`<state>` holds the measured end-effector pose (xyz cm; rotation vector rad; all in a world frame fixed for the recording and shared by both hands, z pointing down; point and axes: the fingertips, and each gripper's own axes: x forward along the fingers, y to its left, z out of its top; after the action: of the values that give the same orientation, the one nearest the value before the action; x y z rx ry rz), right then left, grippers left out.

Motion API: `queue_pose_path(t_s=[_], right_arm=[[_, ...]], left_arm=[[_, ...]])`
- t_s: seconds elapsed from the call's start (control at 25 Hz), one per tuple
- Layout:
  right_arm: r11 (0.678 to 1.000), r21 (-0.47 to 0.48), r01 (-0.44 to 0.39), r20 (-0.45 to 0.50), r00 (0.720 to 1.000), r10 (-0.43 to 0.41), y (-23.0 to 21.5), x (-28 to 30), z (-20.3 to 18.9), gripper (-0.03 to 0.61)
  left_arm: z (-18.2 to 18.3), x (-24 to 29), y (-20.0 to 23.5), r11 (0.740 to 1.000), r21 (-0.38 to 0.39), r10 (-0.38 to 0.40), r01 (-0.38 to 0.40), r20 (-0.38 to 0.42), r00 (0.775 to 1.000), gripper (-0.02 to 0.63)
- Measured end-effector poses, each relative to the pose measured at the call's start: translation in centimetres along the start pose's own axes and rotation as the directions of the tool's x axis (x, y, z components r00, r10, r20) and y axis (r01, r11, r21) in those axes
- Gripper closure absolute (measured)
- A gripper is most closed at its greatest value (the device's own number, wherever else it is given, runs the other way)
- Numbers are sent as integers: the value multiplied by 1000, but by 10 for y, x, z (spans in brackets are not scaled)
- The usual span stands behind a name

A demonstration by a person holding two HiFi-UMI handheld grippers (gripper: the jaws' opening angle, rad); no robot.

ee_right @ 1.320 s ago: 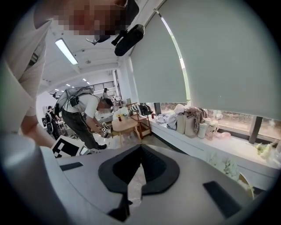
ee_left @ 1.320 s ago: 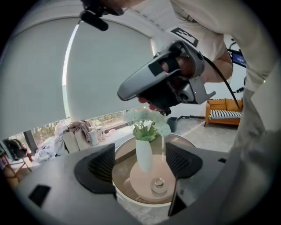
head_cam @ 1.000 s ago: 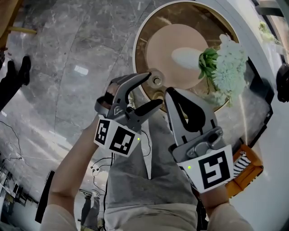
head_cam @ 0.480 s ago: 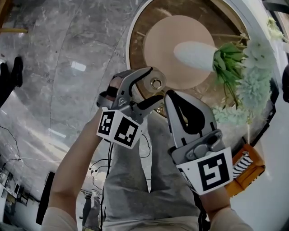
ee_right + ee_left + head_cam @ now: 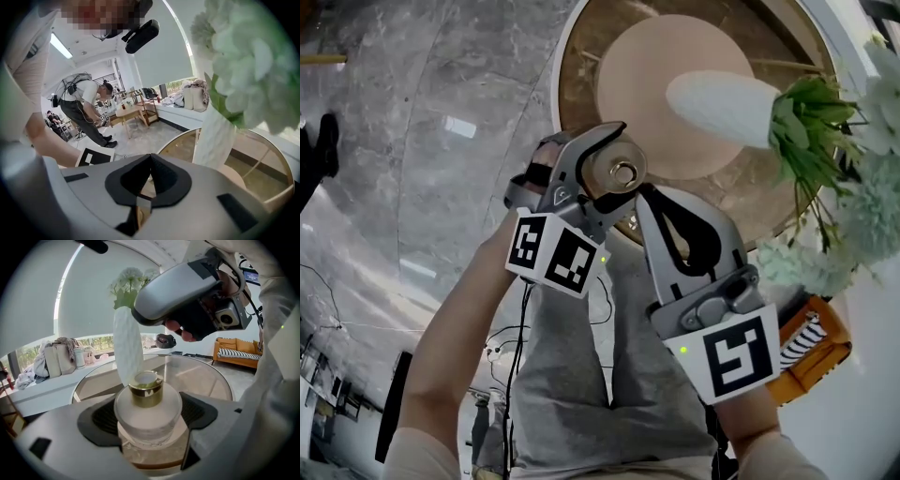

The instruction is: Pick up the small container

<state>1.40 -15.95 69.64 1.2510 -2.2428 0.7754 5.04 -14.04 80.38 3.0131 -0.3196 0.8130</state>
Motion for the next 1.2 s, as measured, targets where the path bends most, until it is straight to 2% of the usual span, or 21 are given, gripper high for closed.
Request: queue_pose_path(t_s=[0.24, 0.36, 0.64, 0.96, 1.0, 1.08, 1.2], right_arm=[[1000, 3, -3, 2, 1000, 3, -7, 7, -13, 572], [1000, 5, -9, 10, 1000, 9, -8, 9, -13, 572], [999, 19, -27, 2, 1000, 27, -13, 15, -21, 571], [996, 33, -78, 64, 995, 75, -12, 16, -10, 569], [996, 30, -89, 66, 994, 87, -10, 18, -10, 554], [994, 9, -106, 56, 993, 105, -8, 24, -12, 468], [994, -34, -105, 33, 994, 106, -7, 33, -17, 425]], left_arm=[[-2, 13, 0, 1000, -9, -3, 3, 5, 1000, 245], [-2, 17, 0, 1000, 10, -2, 2, 4, 1000, 245], [-3, 19, 5, 1000, -8, 14, -13, 37, 999, 249], [0, 17, 4, 1000, 4, -6, 6, 46, 999, 264], [0, 17, 4, 1000, 7, -11, 11, 47, 999, 264], [-1, 18, 4, 1000, 15, -27, 26, 48, 999, 264], [-2, 18, 3, 998, 29, -55, 54, 48, 997, 264]])
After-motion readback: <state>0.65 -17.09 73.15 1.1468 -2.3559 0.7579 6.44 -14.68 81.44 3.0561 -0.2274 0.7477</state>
